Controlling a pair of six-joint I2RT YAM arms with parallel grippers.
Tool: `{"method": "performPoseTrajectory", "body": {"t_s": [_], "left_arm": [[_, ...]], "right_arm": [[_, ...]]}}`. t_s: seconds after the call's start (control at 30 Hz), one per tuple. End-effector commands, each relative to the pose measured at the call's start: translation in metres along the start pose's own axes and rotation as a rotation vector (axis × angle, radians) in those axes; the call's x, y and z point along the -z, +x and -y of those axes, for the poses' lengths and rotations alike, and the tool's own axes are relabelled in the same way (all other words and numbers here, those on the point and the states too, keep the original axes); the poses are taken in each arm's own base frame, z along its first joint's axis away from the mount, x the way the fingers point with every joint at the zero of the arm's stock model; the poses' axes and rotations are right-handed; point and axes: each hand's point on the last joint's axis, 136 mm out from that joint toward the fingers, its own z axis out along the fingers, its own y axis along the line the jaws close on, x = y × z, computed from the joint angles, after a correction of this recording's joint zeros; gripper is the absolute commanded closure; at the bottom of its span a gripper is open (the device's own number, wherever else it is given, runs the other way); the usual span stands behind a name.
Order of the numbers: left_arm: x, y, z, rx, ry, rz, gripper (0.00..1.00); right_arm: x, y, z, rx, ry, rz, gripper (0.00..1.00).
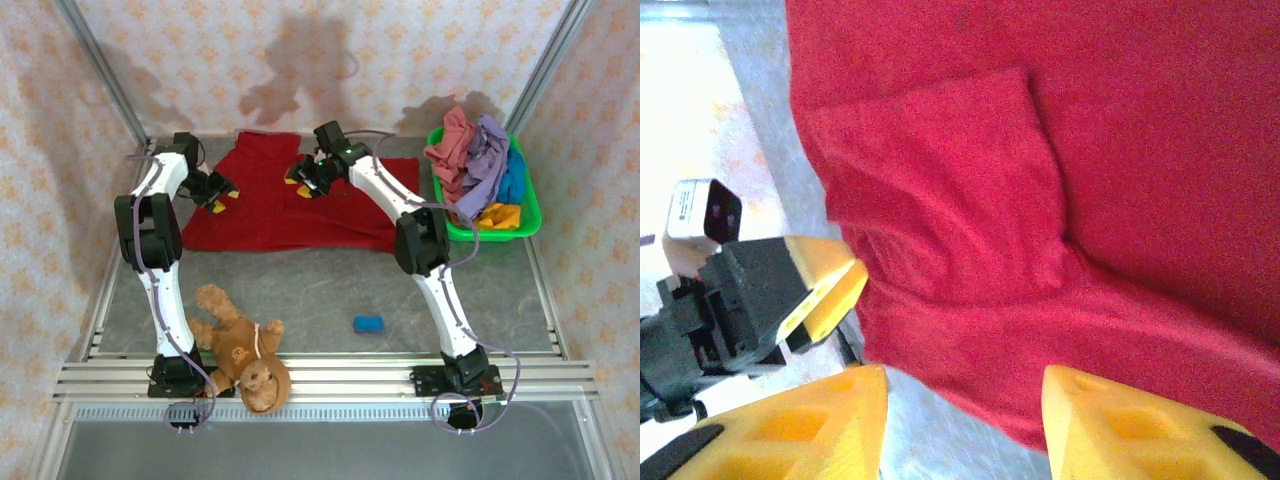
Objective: Fold and stack the t-shirts
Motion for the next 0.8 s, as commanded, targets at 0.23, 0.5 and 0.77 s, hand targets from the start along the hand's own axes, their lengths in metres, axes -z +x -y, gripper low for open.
{"method": "performPoseTrajectory", "body": {"t_s": [0.23,0.5,0.77], "left_arm": [[0.008,0.038,-0.048,-0.069,-0.154,0.011,0.48],[-0.011,0.046,-0.080,-0.065,-0.230,-0.027,0.48],[-0.016,0.055,-0.116,0.002,-0.304,-0.101,0.47]], "right_arm": [[-0.003,0.063,0.076,0.011,0.199,-0.122,0.55],[-0.011,0.079,0.122,0.005,0.310,-0.172,0.55],[-0.014,0.113,0.145,0.006,0.381,-0.244,0.56]]}}
